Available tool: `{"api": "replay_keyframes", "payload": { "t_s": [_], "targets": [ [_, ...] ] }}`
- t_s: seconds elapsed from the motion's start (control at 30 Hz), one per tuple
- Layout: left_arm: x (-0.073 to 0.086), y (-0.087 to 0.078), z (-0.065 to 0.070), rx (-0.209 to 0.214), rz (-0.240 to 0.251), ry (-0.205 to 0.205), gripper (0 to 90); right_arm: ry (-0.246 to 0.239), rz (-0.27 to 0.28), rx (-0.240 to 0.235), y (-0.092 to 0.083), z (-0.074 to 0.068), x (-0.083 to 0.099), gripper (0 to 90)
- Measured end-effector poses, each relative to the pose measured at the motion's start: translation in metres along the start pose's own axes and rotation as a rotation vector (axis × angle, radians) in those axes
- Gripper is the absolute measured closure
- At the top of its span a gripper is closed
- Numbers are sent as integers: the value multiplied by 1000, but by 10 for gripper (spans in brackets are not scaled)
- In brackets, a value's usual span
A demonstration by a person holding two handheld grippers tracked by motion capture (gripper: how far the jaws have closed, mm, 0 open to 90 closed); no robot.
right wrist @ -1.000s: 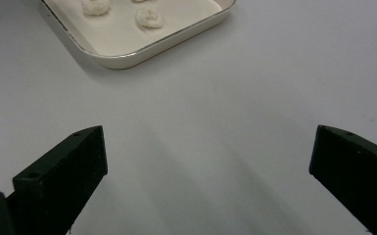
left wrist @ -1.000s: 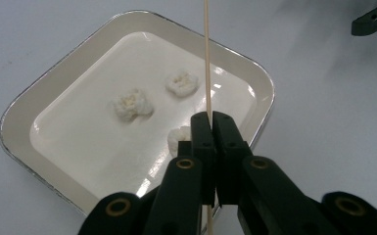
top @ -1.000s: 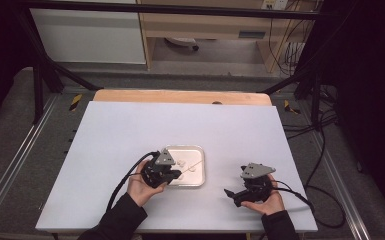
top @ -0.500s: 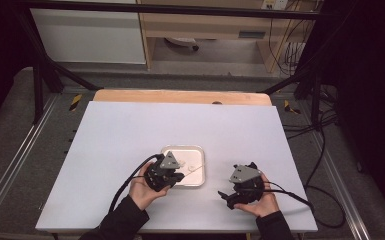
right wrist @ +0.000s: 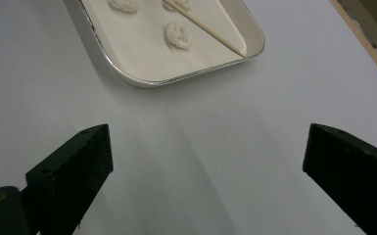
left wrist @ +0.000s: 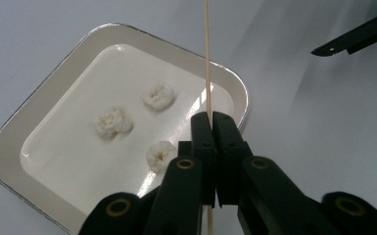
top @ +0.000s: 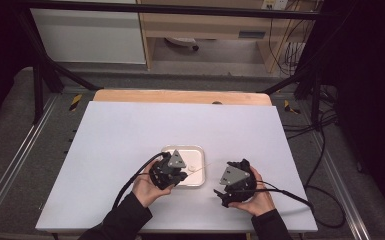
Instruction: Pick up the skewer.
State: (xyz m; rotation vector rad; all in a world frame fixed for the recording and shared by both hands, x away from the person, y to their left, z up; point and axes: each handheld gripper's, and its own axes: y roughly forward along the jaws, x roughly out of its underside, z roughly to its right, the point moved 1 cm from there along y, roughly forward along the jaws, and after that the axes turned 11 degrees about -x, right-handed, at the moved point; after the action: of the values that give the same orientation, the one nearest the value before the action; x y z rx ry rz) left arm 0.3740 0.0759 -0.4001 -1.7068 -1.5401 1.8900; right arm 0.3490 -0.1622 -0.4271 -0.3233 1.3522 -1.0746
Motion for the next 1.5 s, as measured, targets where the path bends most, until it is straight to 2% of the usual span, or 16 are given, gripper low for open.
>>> {"api": "replay_keyframes", "payload": {
  "t_s": [0.53, 0.87, 1.07, 1.2, 1.23, 1.27, 1.33, 1.5],
  "targets": [
    [-21, 3, 9, 14, -18, 45, 886, -138, 0, 19, -3, -4, -14, 161],
    [-31, 6, 19, 19, -27, 70, 886, -266, -10, 19, 0, -5, -16, 292],
    [-36, 9, 24, 30, -37, 91, 886, -360, -24, 21, 2, -6, -14, 380],
    [-38, 11, 26, 35, -43, 96, 886, -406, -41, 25, 3, -8, -13, 432],
    [-39, 12, 27, 37, -45, 101, 886, -405, -45, 25, 4, -9, -13, 450],
    [-39, 12, 28, 39, -46, 103, 886, -439, -55, 32, 4, -8, -13, 463],
    [-40, 14, 30, 41, -50, 106, 886, -444, -62, 30, 5, -9, -12, 495],
    [-43, 17, 34, 49, -59, 116, 886, -509, -71, 23, 6, -11, -12, 592]
  ]
}}
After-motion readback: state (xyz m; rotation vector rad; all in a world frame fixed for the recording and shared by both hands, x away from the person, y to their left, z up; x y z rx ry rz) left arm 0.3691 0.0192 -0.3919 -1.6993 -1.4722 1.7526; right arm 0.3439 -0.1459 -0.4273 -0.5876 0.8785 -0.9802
